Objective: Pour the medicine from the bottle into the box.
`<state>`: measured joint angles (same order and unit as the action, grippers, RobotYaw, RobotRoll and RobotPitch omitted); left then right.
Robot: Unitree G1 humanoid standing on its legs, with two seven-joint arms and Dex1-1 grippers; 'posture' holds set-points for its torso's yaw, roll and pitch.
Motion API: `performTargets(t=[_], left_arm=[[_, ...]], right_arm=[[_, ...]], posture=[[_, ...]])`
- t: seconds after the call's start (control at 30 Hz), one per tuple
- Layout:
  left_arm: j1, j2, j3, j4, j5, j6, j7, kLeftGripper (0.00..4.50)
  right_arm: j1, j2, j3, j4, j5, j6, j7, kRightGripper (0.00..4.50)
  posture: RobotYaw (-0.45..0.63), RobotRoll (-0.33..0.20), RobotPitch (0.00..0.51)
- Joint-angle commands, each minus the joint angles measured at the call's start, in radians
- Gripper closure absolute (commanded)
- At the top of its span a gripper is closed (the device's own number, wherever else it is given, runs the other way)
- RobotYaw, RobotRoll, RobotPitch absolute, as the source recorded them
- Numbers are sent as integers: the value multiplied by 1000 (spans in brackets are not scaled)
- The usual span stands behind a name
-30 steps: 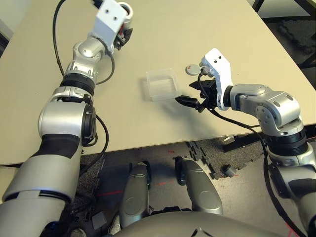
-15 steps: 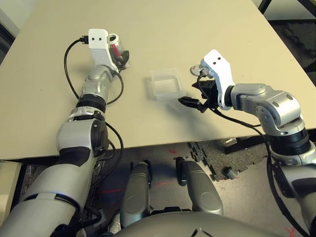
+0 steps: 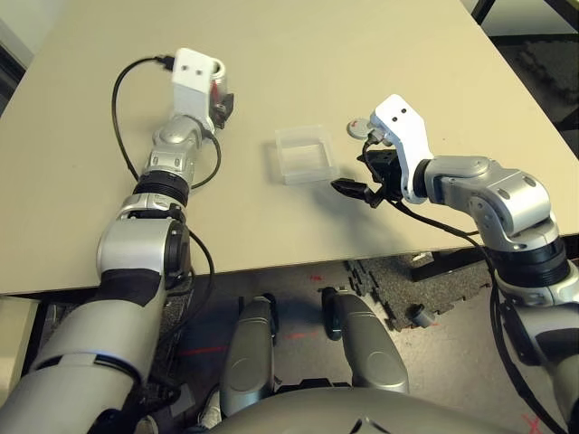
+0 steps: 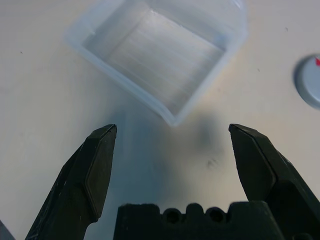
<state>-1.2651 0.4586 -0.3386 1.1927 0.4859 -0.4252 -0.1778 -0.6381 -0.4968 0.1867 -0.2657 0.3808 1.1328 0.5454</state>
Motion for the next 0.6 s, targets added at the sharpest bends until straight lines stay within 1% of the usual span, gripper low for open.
performTargets(t=[0.03,0.13,0.17,0.2,0.27,0.37,0.5,0.57,0.6], left_arm=[[-125,29,-348,-75,413,-278,195,1743],[-174,55,-559,-101,645,-388,380,1743],[-183,62,-618,-99,710,-402,439,1743],[-191,64,-659,-88,755,-408,482,1743],[-208,61,-709,-63,808,-406,558,1743],[-239,5,-732,-5,832,-373,606,1743],[-249,-76,-703,36,800,-341,578,1743],[-248,-88,-689,51,781,-341,560,1743],[-246,-84,-697,53,792,-332,574,1743]], right_arm=[[9,15,17,24,-13,-19,-6,0],[5,33,15,44,-22,-42,-10,0],[4,42,14,49,-25,-50,-12,0],[2,50,12,53,-27,-55,-15,0],[2,60,11,58,-31,-62,-18,0],[6,71,6,62,-36,-70,-21,0],[6,76,7,66,-37,-74,-20,0],[4,77,7,67,-38,-74,-18,0],[3,78,7,69,-38,-76,-17,0]], posture=[[-51,0,156],[-54,0,152],[-58,0,152],[-61,0,152],[-62,0,152],[-60,0,155],[-51,0,158],[-49,0,159],[-45,0,160]])
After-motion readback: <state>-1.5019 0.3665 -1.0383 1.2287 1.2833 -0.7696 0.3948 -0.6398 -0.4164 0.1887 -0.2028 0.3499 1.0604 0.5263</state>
